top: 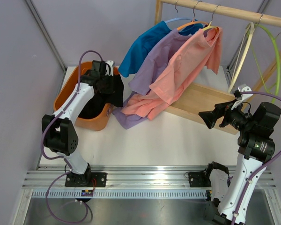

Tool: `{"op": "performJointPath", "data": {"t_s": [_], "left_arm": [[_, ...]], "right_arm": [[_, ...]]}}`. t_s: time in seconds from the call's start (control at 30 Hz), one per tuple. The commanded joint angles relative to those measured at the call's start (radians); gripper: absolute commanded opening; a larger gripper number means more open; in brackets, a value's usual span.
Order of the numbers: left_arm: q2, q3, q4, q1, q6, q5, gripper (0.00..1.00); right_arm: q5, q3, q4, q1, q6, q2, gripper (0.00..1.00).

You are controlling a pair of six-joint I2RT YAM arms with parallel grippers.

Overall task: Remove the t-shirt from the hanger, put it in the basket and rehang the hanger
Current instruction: Place the tshirt into the basket

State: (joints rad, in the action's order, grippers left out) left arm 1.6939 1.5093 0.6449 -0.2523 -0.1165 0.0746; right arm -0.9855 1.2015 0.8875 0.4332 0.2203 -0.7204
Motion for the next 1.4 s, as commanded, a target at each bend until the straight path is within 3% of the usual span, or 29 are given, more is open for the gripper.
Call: {"op": "performJointPath", "data": {"t_s": [0.0, 0.07, 0.27, 0.43, 0.5, 0.57, 0.7, 0.77, 1.1, 1.37], "left_arm": [[-0.045, 0.095, -0.033, 0.030, -0.029, 0.080, 0.02], [-0.046, 0.094, -0.027, 0.042, -0.031, 0.117, 0.11], [-0.054, 0.068, -0.030, 0.070, -0.037, 0.165, 0.23], [-0.043, 0.065, -0.031, 0.071, -0.046, 0.195, 0.27], [-0.043, 0.063, -0.034, 0.071, -0.049, 0.198, 0.22], [-0.048, 0.062, -0.033, 0.076, -0.049, 0.197, 0.09], [-0.056, 0.063, -0.025, 0.084, -0.040, 0.166, 0.10], [-0.062, 0.054, -0.024, 0.090, -0.038, 0.160, 0.00], [-0.175, 0.029, -0.068, 0.122, -0.072, 0.107, 0.00], [-0.332, -0.047, -0.140, 0.225, -0.123, -0.163, 0.00]], "right_arm": [[0.005, 0.001, -0.018, 0.003, -0.006, 0.006, 0.99], [0.007, 0.003, -0.018, 0.004, -0.006, 0.006, 0.99], [0.002, 0.004, -0.019, 0.004, -0.009, 0.002, 0.99], [0.004, 0.009, -0.018, 0.004, -0.007, 0.001, 0.99], [0.005, 0.007, -0.018, 0.004, -0.007, 0.002, 0.99], [0.004, 0.007, -0.018, 0.004, -0.007, 0.001, 0.99], [0.004, 0.004, -0.018, 0.003, -0.006, 0.004, 1.00], [0.005, 0.004, -0.019, 0.004, -0.006, 0.006, 0.99], [0.004, 0.015, -0.007, 0.004, -0.001, 0.010, 1.00], [-0.002, 0.032, -0.004, 0.004, -0.001, 0.010, 0.99]]}}
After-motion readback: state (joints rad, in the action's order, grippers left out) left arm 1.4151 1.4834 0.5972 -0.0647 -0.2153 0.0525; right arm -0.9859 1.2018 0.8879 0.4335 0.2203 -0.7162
